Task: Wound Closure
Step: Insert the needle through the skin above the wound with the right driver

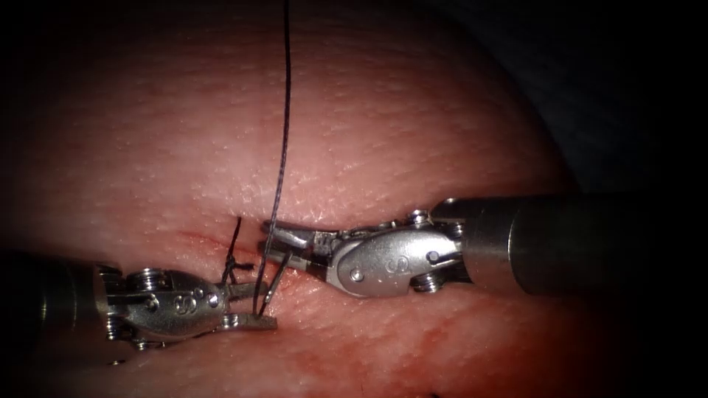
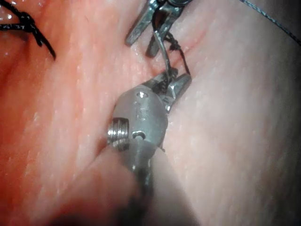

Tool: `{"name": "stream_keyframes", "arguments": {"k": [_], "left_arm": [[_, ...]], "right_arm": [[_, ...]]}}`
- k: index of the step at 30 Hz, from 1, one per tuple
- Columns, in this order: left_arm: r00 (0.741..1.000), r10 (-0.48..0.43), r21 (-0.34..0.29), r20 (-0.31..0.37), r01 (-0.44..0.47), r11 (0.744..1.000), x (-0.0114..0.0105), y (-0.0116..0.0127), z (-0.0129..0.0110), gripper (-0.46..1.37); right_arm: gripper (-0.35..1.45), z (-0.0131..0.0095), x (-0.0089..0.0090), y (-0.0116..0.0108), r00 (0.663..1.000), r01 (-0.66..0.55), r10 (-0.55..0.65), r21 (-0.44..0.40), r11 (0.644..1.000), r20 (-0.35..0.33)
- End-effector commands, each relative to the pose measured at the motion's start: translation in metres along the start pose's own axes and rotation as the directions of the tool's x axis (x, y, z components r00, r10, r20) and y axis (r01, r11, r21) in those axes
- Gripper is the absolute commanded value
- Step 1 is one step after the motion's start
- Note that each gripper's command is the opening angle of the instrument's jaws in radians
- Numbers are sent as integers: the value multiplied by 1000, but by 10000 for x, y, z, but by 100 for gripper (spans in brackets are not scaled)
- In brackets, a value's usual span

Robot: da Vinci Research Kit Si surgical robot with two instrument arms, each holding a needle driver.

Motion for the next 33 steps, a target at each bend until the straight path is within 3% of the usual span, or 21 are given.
{"name": "stream_keyframes", "arguments": {"k": [1, 6, 12, 24, 33], "left_arm": [[1000, -2, 1, -1, 2, 1000, 1, 1, 2, 23], [1000, -2, 6, -10, 2, 1000, 5, 2, 6, 24], [1000, -1, 4, -27, 1, 1000, 8, -3, 14, 22], [999, 8, 5, -31, -8, 1000, -2, -13, 25, 22], [1000, 5, 3, -30, -5, 1000, -6, -13, 22, 22]], "right_arm": [[-35, -3, 6, 11, 1000, -15, 15, -27, 1000, -15], [-35, -4, 27, 54, 1000, 9, -10, -67, 998, -24], [-35, -2, 35, 88, 999, 38, -41, -93, 995, -32], [-35, 4, 33, 135, 998, 37, -44, -126, 991, -51], [-35, 14, 31, 147, 998, 19, -27, -132, 991, -59]]}}
